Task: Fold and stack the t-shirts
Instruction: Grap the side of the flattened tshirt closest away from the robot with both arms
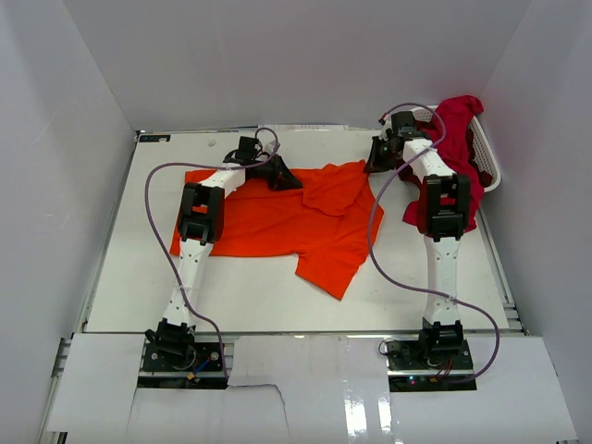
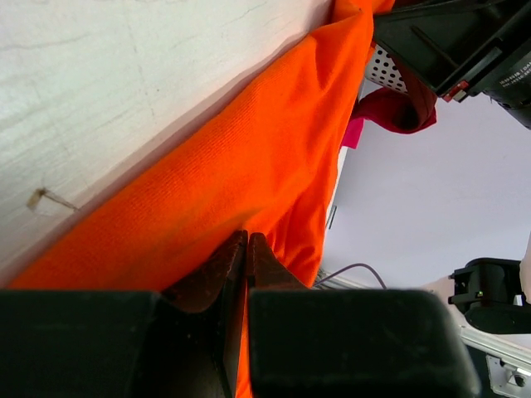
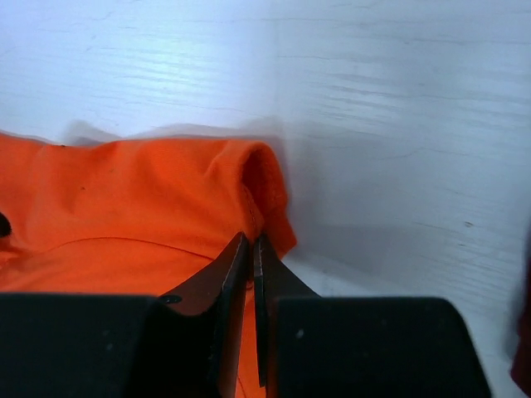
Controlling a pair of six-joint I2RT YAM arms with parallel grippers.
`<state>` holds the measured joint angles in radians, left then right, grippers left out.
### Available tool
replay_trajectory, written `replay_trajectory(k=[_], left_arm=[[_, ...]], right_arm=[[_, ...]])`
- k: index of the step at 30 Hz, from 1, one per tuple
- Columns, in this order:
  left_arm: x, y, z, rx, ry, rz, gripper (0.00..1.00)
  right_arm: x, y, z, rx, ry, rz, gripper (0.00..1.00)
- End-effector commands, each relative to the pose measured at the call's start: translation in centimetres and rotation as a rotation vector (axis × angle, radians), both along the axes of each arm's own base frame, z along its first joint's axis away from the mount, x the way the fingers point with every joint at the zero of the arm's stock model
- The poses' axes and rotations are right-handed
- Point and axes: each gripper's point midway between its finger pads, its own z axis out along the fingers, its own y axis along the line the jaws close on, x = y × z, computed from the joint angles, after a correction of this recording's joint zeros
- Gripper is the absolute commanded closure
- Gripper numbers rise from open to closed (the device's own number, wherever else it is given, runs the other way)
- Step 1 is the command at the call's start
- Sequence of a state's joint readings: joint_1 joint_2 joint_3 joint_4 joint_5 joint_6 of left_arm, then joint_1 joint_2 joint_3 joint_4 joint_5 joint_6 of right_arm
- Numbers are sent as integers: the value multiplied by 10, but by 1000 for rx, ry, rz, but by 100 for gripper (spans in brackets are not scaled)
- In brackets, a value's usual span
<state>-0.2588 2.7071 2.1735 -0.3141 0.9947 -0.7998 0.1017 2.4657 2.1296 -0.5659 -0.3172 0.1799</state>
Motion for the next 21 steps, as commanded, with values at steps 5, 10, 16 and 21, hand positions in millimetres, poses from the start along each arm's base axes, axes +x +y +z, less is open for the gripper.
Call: replay_trajectory(k=[5, 10, 16, 21], left_arm=[[-3, 0, 22, 47, -41, 10, 84], [-3, 1, 22, 53, -46, 11, 84], [-2, 3, 23, 58, -49, 14, 83], [-1, 3, 23, 60, -51, 15, 84]], right_arm=[[11, -42, 12, -55, -34, -90, 88], [9, -53, 4, -97, -11, -111, 88], [11, -52, 16, -75, -47, -103, 62], [8, -53, 51, -90, -102, -107, 58]])
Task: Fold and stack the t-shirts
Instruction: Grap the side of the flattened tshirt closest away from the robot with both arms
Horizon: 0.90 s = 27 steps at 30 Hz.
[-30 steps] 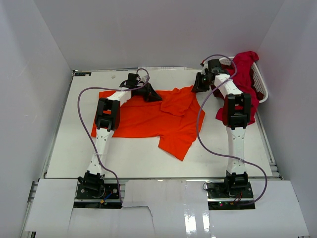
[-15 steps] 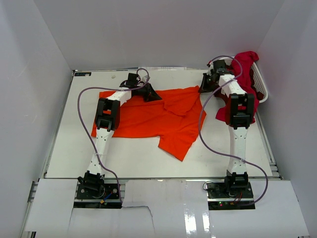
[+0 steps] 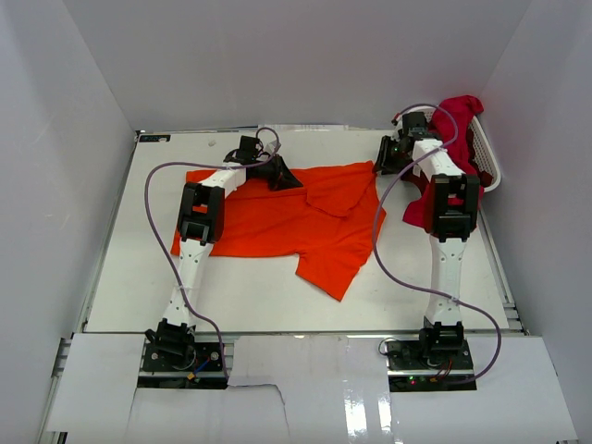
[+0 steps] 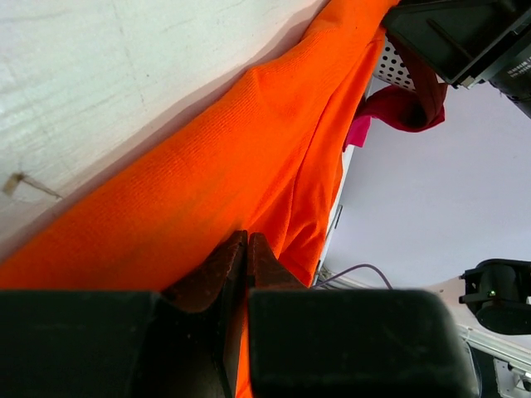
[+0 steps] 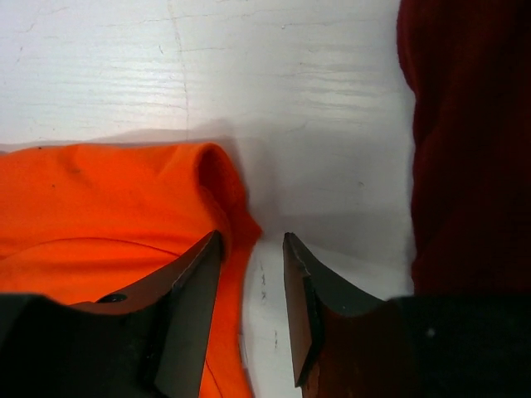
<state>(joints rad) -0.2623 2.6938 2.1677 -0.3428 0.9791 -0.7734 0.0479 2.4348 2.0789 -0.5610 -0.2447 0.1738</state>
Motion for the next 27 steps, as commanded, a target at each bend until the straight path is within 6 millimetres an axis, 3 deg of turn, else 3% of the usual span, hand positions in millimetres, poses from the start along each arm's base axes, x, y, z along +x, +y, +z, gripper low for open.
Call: replay_trajectory(k=[1, 2, 7, 8, 10, 12, 13, 14, 17, 20, 27], left_arm=[[1, 3, 22, 40, -44, 18, 84], [2, 2, 23, 39, -45, 19, 84], [2, 3, 21, 43, -46, 19, 84], [2, 3, 20, 45, -44, 20, 83], [2, 3, 21, 43, -44, 19, 84], [3, 2, 22, 43, -47, 21, 83], [4, 2, 22, 43, -48, 23, 83], [5, 2, 23, 42, -51, 23, 83], [6, 2, 25, 40, -55, 24, 84], [6, 2, 26, 39, -57, 24, 84], [6, 3, 27, 45, -60, 24, 84]], right_arm=[[6, -9, 60, -43, -113, -5, 58], [4, -9, 76, -47, -134, -2, 58], [-33, 11, 95, -56, -118, 55, 57], [-41, 17, 108, -46, -133, 69, 56], [-66, 34, 94, -19, -65, 112, 54], [-86, 47, 98, 34, -39, 140, 50], [-104, 58, 82, 45, 4, 162, 49], [-112, 63, 89, 57, -12, 172, 49], [-139, 78, 75, 78, 30, 176, 49], [-155, 83, 60, 90, 72, 174, 49], [-172, 97, 49, 119, 104, 190, 50]])
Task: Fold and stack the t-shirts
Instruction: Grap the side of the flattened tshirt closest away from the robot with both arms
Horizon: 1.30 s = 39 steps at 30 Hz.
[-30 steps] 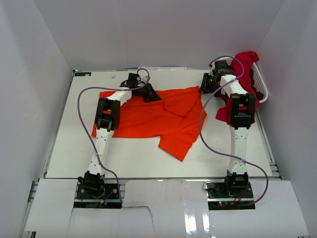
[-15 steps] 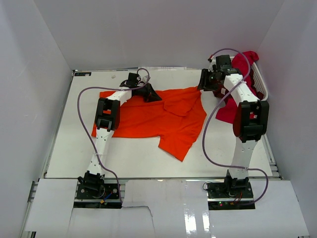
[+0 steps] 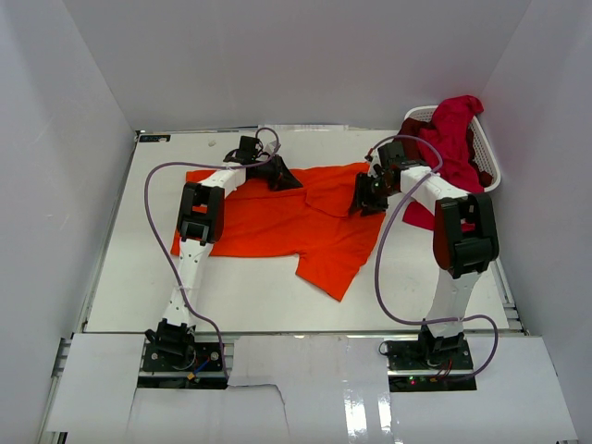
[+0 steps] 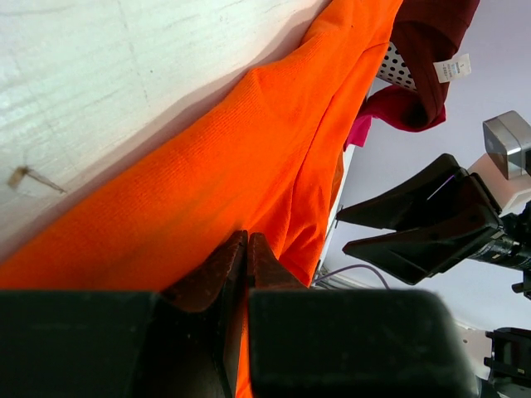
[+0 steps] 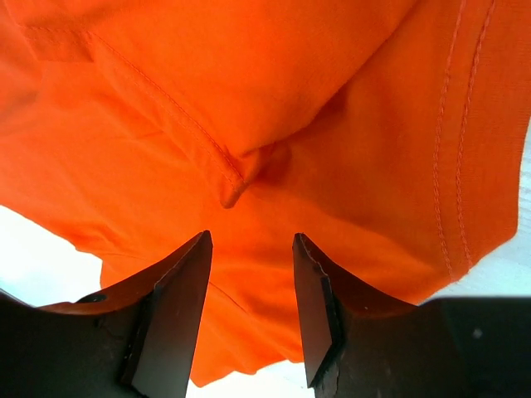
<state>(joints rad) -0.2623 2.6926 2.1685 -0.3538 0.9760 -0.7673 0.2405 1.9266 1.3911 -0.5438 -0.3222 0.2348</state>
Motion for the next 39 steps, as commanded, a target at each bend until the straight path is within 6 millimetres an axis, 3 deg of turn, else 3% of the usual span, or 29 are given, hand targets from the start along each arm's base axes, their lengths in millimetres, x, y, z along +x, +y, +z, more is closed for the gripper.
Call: replay_trajectory(k=[1, 12, 32, 35, 39], left_arm=[[7, 2, 27, 39, -63, 24, 83], [6, 5, 26, 43, -63, 21, 84], [9, 10, 26, 44, -67, 25, 84], [10, 11, 25, 46, -65, 28, 84], [10, 12, 25, 46, -63, 29, 84]], right_arm=[[11, 14, 24, 62, -88, 3, 50], [14, 35, 3, 91, -51, 19, 52], [12, 38, -23, 57, -23, 14, 52], [14, 37, -27, 52, -23, 11, 57], [15, 37, -27, 50, -25, 9, 76]])
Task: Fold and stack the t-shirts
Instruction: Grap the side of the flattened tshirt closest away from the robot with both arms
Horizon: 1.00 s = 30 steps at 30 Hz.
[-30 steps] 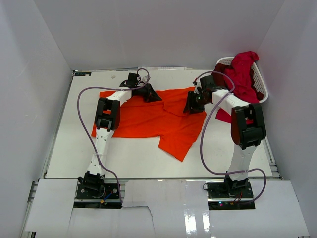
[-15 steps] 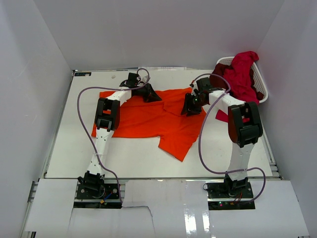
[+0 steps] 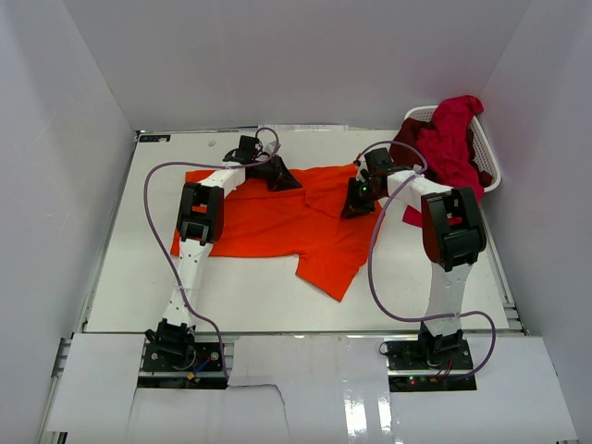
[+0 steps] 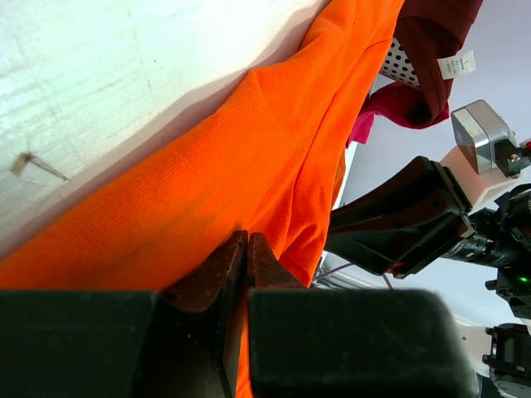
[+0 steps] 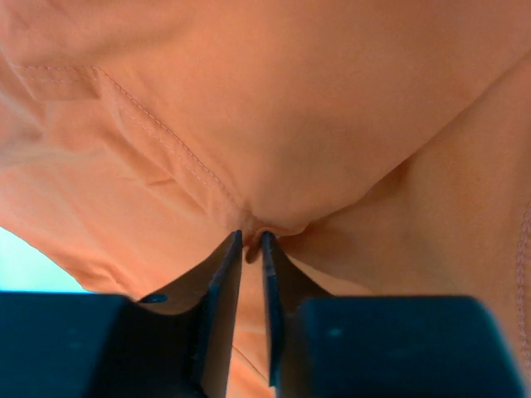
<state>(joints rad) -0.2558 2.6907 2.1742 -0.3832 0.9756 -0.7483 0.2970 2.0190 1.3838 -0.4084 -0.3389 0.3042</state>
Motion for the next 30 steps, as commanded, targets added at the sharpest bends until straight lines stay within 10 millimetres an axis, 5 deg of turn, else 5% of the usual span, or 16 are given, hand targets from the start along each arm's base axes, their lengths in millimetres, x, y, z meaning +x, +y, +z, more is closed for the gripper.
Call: replay_trajectory(k=[1, 4, 30], left_arm=[[11, 8, 25, 37, -70, 31, 84], [10, 9, 25, 38, -70, 30, 84], [15, 13, 29, 48, -85, 40, 84]], right_arm=[[6, 4, 2, 4, -29, 2, 79], [5, 2, 6, -2, -36, -1, 92], [-21, -42, 10, -117, 22, -20, 92]])
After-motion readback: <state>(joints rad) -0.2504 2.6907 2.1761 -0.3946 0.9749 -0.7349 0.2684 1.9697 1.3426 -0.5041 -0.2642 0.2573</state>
